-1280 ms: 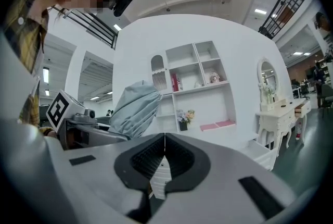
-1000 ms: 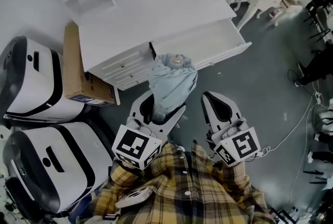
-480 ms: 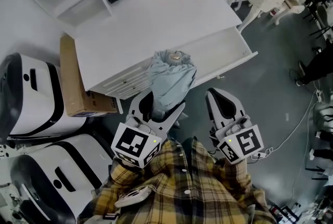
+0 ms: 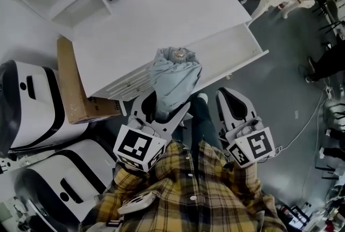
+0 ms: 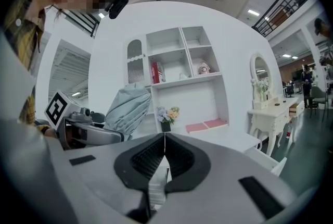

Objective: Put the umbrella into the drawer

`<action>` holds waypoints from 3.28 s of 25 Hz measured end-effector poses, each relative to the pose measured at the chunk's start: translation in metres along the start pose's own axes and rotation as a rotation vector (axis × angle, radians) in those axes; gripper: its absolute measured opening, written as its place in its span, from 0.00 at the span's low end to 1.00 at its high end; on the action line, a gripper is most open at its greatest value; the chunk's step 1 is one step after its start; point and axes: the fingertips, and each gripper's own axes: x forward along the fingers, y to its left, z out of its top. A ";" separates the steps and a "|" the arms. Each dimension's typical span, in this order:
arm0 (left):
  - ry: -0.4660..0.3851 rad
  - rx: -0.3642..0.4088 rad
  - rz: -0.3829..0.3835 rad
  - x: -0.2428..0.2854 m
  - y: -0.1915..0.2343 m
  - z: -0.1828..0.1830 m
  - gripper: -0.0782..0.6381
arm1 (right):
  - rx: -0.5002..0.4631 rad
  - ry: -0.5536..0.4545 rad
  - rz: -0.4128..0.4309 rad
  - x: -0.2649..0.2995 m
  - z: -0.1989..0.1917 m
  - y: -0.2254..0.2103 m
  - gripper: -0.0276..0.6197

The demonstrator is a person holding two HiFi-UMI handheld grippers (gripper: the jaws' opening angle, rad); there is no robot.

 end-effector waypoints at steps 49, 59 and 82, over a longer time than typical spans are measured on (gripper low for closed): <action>0.176 -0.064 0.186 0.170 0.093 0.018 0.55 | 0.023 0.131 0.345 0.183 0.030 -0.121 0.07; 0.238 -0.040 0.140 0.184 0.081 -0.003 0.55 | 0.046 0.161 0.299 0.168 0.012 -0.132 0.07; 0.508 0.027 -0.004 0.238 0.077 -0.126 0.55 | 0.127 0.278 0.195 0.145 -0.059 -0.165 0.07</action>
